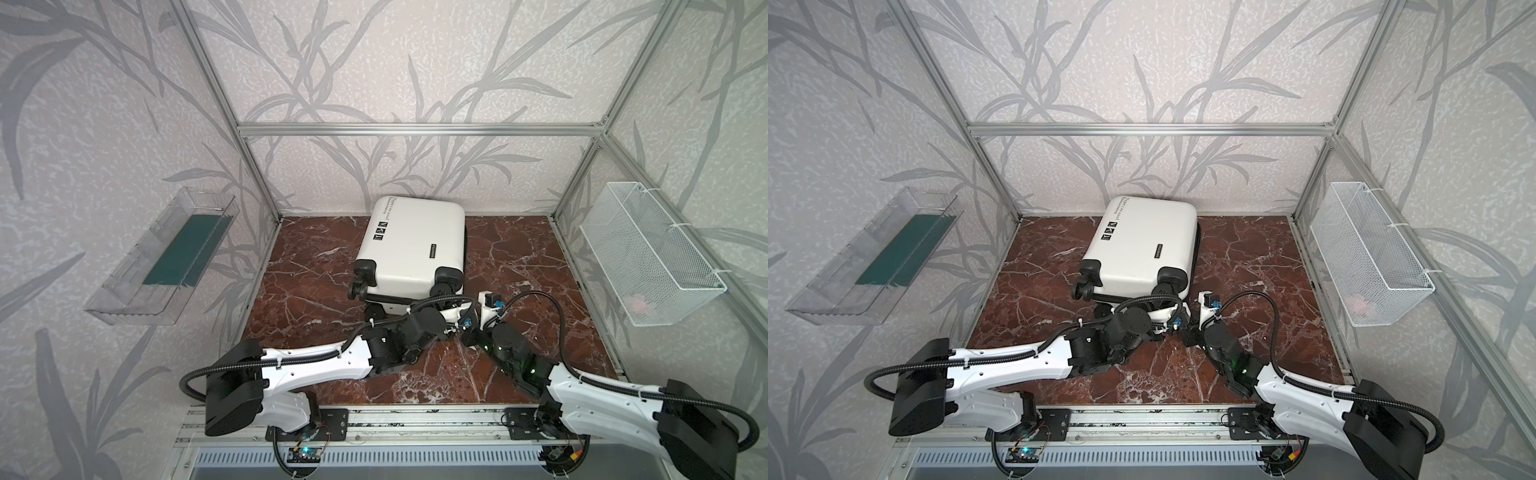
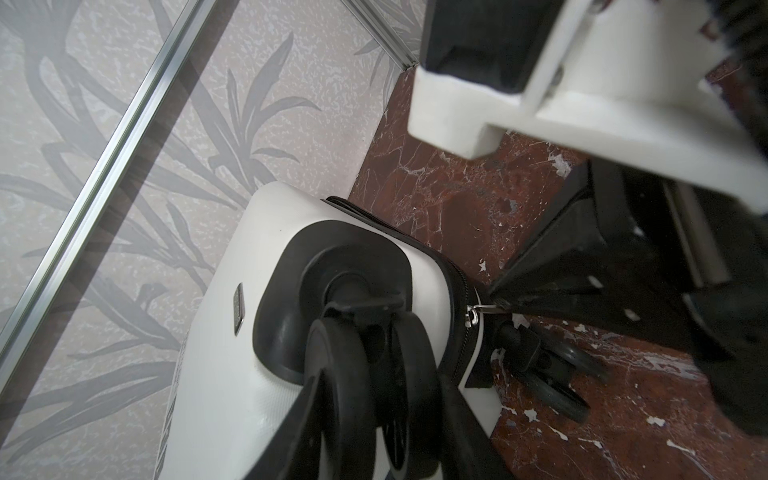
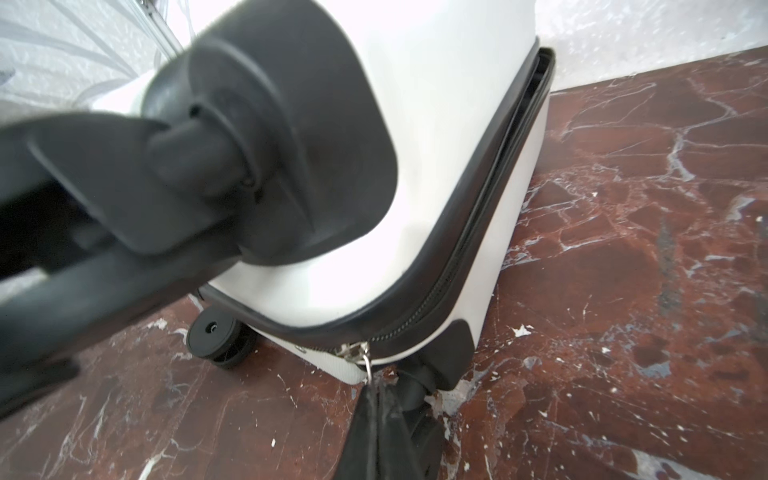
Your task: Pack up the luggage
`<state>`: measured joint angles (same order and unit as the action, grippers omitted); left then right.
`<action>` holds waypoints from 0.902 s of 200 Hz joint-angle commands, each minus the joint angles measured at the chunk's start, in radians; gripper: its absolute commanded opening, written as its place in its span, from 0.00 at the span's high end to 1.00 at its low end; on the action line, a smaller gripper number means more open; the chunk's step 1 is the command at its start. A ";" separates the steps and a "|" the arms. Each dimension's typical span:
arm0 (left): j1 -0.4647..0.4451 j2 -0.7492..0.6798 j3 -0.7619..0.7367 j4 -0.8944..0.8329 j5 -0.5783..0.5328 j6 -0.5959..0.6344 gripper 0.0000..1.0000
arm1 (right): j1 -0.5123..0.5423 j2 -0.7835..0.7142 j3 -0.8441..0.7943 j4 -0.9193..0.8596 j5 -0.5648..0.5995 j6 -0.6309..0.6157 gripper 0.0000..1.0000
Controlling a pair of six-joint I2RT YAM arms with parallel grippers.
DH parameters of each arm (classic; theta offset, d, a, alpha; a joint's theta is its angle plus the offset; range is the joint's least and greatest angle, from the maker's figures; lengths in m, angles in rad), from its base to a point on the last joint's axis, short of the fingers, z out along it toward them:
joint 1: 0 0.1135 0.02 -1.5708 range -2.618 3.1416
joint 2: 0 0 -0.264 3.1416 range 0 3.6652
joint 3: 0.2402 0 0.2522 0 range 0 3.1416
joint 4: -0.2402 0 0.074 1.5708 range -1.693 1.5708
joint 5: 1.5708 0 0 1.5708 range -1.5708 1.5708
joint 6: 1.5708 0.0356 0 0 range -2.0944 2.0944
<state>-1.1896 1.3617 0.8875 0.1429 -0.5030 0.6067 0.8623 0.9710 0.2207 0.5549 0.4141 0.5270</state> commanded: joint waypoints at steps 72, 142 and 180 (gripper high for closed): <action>-0.006 -0.090 0.037 0.142 -0.044 -0.028 1.00 | -0.037 0.086 -0.082 0.176 0.022 -0.095 1.00; -0.006 -0.100 0.028 0.145 -0.048 -0.030 1.00 | -0.046 0.099 -0.067 0.237 -0.198 -0.224 0.61; -0.005 -0.103 0.031 0.142 -0.045 -0.031 1.00 | -0.052 0.139 -0.054 0.267 -0.220 -0.226 0.61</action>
<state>-1.1912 1.3460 0.8814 0.1226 -0.5232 0.5941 0.8154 1.0798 0.1471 0.7650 0.2245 0.3229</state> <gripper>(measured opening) 0.405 0.389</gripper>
